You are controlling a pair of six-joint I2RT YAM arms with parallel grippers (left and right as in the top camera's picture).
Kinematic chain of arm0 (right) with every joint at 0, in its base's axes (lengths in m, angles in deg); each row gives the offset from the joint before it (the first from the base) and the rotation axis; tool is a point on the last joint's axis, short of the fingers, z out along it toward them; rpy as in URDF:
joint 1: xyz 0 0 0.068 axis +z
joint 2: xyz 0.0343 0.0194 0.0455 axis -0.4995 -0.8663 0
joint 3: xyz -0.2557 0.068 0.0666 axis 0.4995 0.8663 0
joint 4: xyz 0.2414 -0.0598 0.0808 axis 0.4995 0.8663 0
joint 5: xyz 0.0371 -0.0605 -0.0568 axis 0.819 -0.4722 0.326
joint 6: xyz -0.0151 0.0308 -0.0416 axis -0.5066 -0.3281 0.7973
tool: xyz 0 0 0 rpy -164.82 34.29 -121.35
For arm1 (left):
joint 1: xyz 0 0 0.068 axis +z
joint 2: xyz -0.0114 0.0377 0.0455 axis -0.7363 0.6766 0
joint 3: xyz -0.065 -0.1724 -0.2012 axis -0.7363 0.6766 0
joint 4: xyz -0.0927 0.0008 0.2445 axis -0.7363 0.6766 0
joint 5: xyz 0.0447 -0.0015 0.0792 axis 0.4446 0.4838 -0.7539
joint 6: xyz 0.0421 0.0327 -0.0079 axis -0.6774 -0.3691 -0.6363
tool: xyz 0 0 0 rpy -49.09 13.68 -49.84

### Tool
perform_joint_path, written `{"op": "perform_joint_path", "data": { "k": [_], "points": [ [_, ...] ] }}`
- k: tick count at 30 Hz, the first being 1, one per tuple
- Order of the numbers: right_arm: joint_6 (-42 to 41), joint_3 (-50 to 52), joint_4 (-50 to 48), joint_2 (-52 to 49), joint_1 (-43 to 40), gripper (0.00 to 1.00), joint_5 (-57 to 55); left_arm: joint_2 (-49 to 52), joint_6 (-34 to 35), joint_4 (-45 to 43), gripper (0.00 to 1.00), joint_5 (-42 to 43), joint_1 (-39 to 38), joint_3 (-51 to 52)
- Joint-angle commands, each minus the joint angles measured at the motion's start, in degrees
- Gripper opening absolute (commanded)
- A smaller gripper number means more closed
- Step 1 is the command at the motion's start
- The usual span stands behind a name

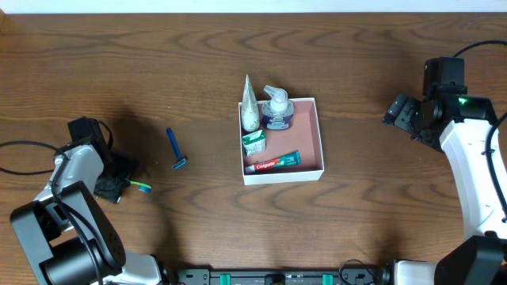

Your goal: Pack container

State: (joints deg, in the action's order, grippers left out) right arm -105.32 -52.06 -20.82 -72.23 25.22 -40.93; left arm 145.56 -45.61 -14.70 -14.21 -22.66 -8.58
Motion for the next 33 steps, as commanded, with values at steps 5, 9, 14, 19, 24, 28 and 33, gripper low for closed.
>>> {"op": "perform_joint_path", "data": {
  "k": [5, 9, 14, 19, 24, 28, 33],
  "points": [
    [-0.81, -0.72, 0.04, -0.28, -0.44, 0.99, -0.35, 0.33, -0.35, -0.39, 0.09, -0.63, 0.26, 0.9],
    [-0.81, -0.72, 0.04, -0.28, -0.44, 0.99, -0.35, 0.26, -0.39, -0.5, 0.06, -0.55, 0.26, 0.66],
    [-0.81, -0.72, 0.04, -0.28, -0.44, 0.99, -0.35, -1.01, -7.72, 0.15, 0.06, 6.43, 0.26, -1.22],
    [-0.81, -0.72, 0.04, -0.28, -0.44, 0.99, -0.35, -5.75, -14.8, 4.9, 0.06, 14.82, 0.24, -6.99],
    [-0.81, -0.72, 0.04, -0.28, -0.44, 0.99, -0.35, -13.42, -22.45, 12.68, 0.06, 20.37, -1.03, -14.56],
    [-0.81, -0.72, 0.04, -0.28, -0.44, 0.99, -0.35, -21.14, -26.16, 16.5, 0.06, 20.41, -6.01, -18.36],
    [-0.81, -0.72, 0.04, -0.28, -0.44, 0.99, -0.35, -30.14, -28.5, 14.45, 0.06, 20.35, -17.86, -18.58]
  ]
}}
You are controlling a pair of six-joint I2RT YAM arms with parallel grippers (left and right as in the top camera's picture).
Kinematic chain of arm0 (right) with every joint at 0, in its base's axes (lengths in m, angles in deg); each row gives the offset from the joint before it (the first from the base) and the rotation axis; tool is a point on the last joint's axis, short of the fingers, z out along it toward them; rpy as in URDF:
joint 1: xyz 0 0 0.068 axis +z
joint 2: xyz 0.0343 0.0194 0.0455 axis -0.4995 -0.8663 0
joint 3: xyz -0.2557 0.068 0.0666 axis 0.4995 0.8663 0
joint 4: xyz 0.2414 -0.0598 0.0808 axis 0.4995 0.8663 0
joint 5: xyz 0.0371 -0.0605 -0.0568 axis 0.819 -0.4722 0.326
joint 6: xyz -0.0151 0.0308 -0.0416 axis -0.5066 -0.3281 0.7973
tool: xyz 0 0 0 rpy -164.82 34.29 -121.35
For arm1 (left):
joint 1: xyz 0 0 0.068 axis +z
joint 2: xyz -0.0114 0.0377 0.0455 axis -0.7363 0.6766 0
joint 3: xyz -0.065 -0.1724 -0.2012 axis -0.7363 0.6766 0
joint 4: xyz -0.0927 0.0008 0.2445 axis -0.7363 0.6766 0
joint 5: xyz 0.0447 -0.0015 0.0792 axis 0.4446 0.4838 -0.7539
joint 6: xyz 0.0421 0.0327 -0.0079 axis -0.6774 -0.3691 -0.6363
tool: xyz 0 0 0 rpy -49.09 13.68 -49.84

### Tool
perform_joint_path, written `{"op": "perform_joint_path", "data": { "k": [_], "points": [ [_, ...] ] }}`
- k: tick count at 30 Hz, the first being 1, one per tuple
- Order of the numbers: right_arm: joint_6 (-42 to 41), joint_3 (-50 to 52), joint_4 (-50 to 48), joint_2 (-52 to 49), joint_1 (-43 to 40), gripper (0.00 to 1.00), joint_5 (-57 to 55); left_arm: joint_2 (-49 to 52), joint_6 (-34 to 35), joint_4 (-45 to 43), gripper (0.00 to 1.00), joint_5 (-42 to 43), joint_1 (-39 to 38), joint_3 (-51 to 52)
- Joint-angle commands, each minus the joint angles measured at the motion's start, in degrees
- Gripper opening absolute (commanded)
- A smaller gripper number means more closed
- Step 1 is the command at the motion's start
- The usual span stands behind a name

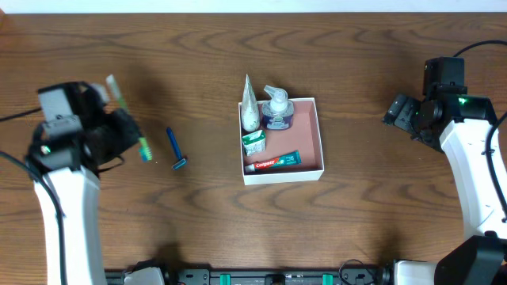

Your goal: Pack container

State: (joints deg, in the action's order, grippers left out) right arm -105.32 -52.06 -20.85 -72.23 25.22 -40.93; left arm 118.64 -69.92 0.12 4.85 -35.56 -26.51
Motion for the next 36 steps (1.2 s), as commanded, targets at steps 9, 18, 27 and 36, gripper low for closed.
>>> {"op": "perform_joint_path", "data": {
  "k": [9, 18, 27, 36],
  "points": [
    [-0.81, -0.72, 0.07, -0.28, -0.44, 0.99, -0.35, -7.52, -17.07, -4.15, 0.06, -6.82, -29.81, -0.63],
    [-0.81, -0.72, 0.07, -0.28, -0.44, 0.99, -0.35, -0.26, -26.84, -4.48, 0.06, -6.91, -41.16, -0.59],
    [-0.81, -0.72, 0.07, -0.28, -0.44, 0.99, -0.35, 12.61, -37.2, -8.72, 0.06, -6.91, -47.65, -0.59],
    [-0.81, -0.72, 0.07, -0.28, -0.44, 0.99, -0.35, 21.29, -49.16, -9.84, 0.06, -6.91, -49.83, -0.59]
  ]
}}
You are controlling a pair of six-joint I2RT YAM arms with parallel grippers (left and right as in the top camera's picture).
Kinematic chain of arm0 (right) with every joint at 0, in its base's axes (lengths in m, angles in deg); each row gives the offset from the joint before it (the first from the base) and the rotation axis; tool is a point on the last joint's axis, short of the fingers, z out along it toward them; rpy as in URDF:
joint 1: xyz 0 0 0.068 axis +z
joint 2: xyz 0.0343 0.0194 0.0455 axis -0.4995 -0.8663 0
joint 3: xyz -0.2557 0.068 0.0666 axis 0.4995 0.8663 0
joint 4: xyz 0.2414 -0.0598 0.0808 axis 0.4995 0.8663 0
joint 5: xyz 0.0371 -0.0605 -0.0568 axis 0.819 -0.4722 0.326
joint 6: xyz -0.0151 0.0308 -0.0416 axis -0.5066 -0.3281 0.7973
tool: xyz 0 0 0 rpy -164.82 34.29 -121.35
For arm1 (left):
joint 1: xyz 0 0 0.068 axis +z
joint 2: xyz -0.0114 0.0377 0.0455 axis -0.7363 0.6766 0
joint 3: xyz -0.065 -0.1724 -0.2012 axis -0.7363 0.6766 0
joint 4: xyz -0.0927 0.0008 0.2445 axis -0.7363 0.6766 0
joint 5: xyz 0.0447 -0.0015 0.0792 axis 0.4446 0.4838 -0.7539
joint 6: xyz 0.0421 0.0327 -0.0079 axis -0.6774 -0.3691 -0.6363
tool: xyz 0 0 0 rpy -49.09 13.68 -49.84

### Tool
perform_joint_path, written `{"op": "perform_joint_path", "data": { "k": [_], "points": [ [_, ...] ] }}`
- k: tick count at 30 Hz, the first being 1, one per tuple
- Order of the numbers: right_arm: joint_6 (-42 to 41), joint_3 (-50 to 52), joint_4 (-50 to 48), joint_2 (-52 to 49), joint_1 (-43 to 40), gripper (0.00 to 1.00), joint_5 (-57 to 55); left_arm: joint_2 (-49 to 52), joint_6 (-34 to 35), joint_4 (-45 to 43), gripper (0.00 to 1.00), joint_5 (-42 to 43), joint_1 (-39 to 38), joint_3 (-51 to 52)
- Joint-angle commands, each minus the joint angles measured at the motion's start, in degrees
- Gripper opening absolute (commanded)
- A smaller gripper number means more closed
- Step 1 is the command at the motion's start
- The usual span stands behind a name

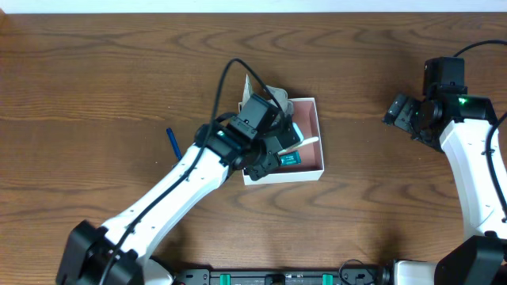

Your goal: Pack container

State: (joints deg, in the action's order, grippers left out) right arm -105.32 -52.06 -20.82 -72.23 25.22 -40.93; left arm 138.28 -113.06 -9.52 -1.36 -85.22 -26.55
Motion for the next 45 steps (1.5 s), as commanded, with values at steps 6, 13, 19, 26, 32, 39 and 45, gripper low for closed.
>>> {"op": "perform_joint_path", "data": {
  "k": [6, 13, 19, 26, 32, 39, 45],
  "points": [
    [-0.81, -0.72, 0.04, -0.28, -0.44, 0.99, -0.35, 3.45, -10.19, -0.55, 0.06, -0.68, -0.17, -0.55],
    [-0.81, -0.72, 0.04, -0.28, -0.44, 0.99, -0.35, 3.45, -11.39, -2.36, 0.17, -0.68, -0.17, -0.55],
    [-0.81, -0.72, 0.04, -0.28, -0.44, 0.99, -0.35, 3.43, -11.37, -2.58, 0.8, -0.68, -0.17, -0.55],
    [-0.83, -0.72, 0.04, -0.28, -0.44, 0.99, -0.35, 1.22, -1.66, -3.06, 0.94, -0.72, -0.2, -2.8],
    [-0.81, -0.72, 0.04, -0.28, -0.44, 0.99, -0.35, -8.39, 15.78, -0.11, 0.98, -0.72, 2.16, -5.75],
    [-0.81, -0.72, 0.04, -0.28, -0.44, 0.99, -0.35, -21.22, 18.88, 7.43, 0.98, -6.82, 13.6, -5.64],
    [-0.81, -0.72, 0.04, -0.28, -0.44, 0.99, -0.35, -21.84, 30.71, 9.2, 0.98, -9.73, 30.82, -4.94]
  ]
}}
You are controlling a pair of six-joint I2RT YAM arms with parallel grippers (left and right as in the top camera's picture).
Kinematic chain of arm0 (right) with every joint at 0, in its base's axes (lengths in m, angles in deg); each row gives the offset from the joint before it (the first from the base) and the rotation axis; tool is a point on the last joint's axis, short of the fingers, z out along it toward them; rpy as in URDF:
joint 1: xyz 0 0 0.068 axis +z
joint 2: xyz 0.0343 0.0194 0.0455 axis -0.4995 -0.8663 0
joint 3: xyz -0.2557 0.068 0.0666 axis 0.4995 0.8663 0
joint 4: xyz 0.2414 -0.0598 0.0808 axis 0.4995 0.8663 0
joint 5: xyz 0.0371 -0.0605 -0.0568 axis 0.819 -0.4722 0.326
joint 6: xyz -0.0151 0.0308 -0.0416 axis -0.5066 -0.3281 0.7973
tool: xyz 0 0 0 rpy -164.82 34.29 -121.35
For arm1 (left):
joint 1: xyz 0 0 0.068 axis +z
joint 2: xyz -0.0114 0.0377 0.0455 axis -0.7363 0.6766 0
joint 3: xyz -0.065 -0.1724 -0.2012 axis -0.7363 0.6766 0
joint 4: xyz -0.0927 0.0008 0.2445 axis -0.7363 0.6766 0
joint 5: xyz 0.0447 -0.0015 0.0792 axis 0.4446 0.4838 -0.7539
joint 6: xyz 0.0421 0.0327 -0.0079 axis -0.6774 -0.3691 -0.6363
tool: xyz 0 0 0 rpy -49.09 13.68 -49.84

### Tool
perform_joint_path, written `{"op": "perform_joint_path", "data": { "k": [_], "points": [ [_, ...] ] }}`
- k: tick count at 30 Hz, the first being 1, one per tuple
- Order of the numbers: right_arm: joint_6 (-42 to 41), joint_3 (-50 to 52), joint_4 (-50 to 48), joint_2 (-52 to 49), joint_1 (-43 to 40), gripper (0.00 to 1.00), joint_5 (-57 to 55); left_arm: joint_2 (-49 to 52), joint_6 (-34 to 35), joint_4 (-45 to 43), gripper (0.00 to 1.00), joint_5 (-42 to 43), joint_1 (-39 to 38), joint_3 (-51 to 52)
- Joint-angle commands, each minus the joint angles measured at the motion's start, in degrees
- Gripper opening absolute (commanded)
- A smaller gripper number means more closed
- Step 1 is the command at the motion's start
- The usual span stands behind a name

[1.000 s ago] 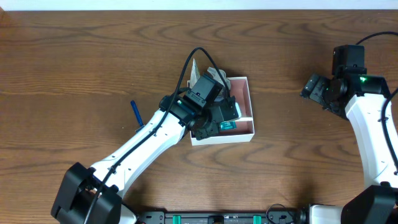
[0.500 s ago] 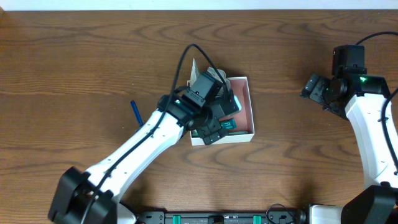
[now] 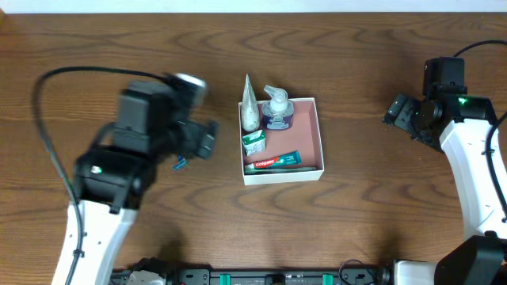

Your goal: Pack container

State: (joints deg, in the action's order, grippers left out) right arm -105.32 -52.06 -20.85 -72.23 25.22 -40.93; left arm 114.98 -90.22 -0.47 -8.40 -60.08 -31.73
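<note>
The white box [image 3: 320, 134] with a pink floor holds a white tube [image 3: 249, 107], a soap pump bottle [image 3: 276, 109], a small green-and-white carton [image 3: 253, 142] and a Colgate toothpaste [image 3: 273, 164]. A thin green strip, seemingly the toothbrush [image 3: 279, 157], lies along the toothpaste. My left gripper [image 3: 204, 142] is blurred just left of the box, with nothing seen in it. It covers most of the blue razor [image 3: 179, 165]. My right gripper [image 3: 398, 111] hangs far right of the box, its jaws unclear.
The left arm [image 3: 103, 198] reaches up from the lower left, with a black cable [image 3: 47, 119] looping over the table. The right arm [image 3: 475, 166] runs along the right edge. Bare wood lies between the box and the right gripper.
My left gripper was over the box's left half with the toothbrush in it. Now it is outside, left of the box, and the toothbrush stays inside. The right arm has not moved.
My left gripper was down on the green toothbrush at the far left of the table. Then it held the toothbrush up near the razor. After that it was over the box with it. Now it is back out without the toothbrush.
</note>
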Motion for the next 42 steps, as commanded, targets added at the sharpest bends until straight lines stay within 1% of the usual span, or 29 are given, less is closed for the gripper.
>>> {"op": "perform_joint_path", "data": {
  "k": [1, 5, 9, 13, 16, 20, 30, 36, 42],
  "points": [
    [-0.81, -0.72, 0.07, -0.28, -0.44, 0.99, -0.35, 2.64, 9.27, 0.0, 0.98, -2.69, 8.74, 0.46],
    [-0.81, -0.72, 0.07, -0.28, -0.44, 0.99, -0.35, 9.22, 14.86, -1.05, 0.98, -2.67, 16.09, 0.72],
    [-0.81, -0.72, 0.07, -0.28, -0.44, 0.99, -0.35, 18.67, 20.87, -1.25, 0.98, -2.6, 19.32, 0.72],
    [-0.81, -0.72, 0.07, -0.28, -0.44, 0.99, -0.35, 27.45, 21.38, -1.2, 0.98, -0.57, 19.34, 0.72],
    [-0.81, -0.72, 0.07, -0.28, -0.44, 0.99, -0.35, 32.13, 21.38, -1.18, 0.98, 1.84, 19.1, 0.72],
    [-0.81, -0.72, 0.07, -0.28, -0.44, 0.99, -0.35, 36.52, 21.4, -1.22, 0.98, 2.51, 18.75, 0.72],
    [-0.81, -0.72, 0.07, -0.28, -0.44, 0.99, -0.35, 39.32, 21.42, -1.25, 1.0, 2.51, 17.2, 0.85],
    [-0.81, -0.72, 0.07, -0.28, -0.44, 0.99, -0.35, 39.78, 21.4, -2.38, 0.98, 2.27, 15.63, 1.18],
    [-0.81, -0.72, 0.07, -0.28, -0.44, 0.99, -0.35, 42.71, 21.38, -2.73, 0.98, 2.25, 15.43, 1.22]
  ]
}}
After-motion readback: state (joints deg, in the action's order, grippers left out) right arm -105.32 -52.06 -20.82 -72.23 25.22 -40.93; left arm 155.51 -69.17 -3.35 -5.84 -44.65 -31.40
